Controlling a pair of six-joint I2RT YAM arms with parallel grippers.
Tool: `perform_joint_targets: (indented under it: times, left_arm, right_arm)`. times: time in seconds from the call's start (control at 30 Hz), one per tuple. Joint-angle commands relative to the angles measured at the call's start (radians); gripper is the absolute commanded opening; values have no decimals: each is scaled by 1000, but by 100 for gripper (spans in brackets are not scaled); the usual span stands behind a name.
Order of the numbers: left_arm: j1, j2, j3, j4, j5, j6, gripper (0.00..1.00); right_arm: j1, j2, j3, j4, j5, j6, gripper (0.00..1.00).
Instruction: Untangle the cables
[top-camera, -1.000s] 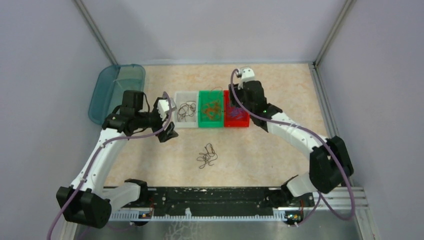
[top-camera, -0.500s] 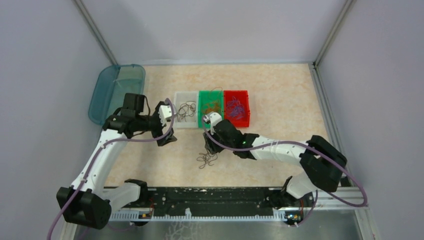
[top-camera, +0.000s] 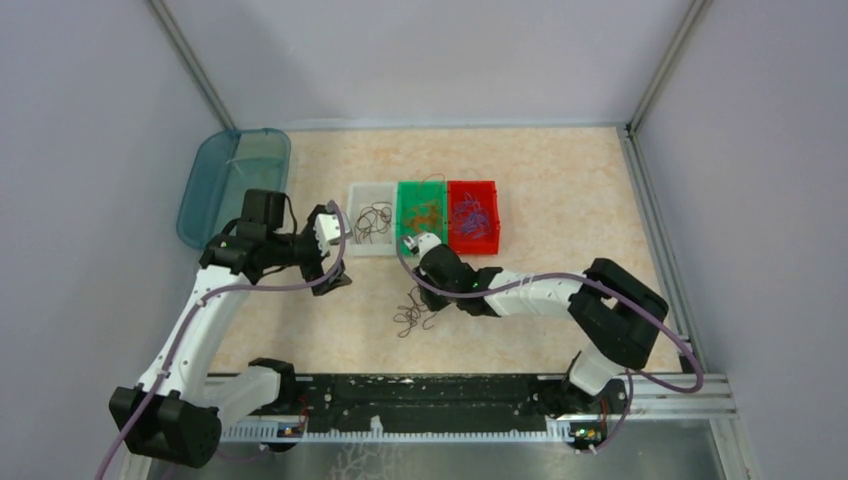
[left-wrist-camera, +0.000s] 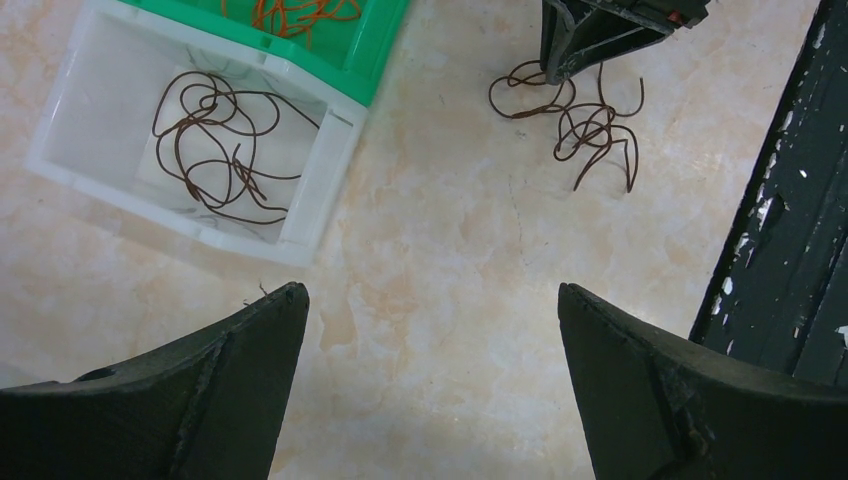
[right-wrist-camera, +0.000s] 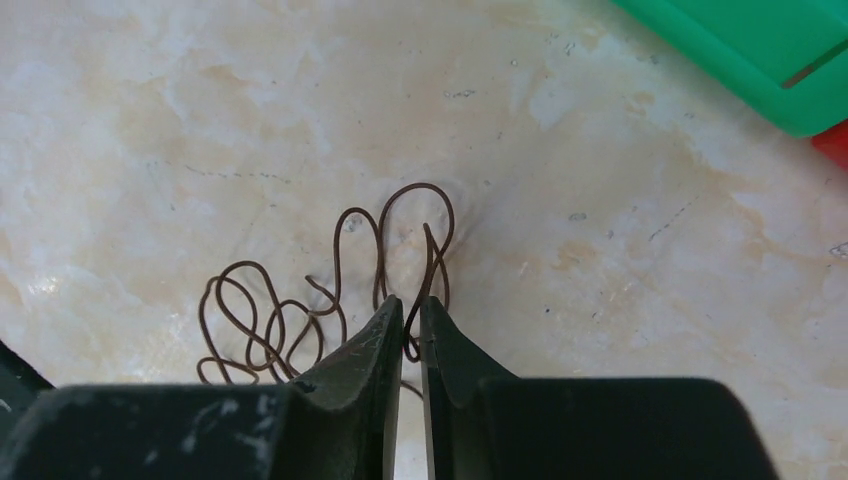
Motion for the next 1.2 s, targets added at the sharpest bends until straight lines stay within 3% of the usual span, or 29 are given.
perform_joint_targets:
  times: [0.0, 0.4, 0.47, 0.57, 0.63, 0.87, 1.17]
  left_arm:
    - [0, -25, 20, -23, 9, 18, 100]
    - [0, -30, 23, 19, 83, -49, 100]
    - [-1, -30, 26, 20, 96, -48, 100]
    - [-1, -32, 35, 20, 98, -48, 100]
    - [-1, -38, 37, 21, 100, -47, 100]
    - [-1, -45, 57, 6, 87, -31, 100]
    - [-1, -57, 65, -9, 82, -23, 100]
  right_arm:
    - [8, -101, 16, 98, 13, -2, 12]
    - [9, -294, 43, 218, -189, -9, 1]
    - [9, -292, 78, 149, -186, -24, 9]
    - [8, -264, 115, -27, -55, -47, 38]
    - [7, -243, 92, -92, 11, -45, 44]
    - [7, -174, 5, -199, 52, 70, 48]
    - [-18, -120, -22, -152, 19, 39, 48]
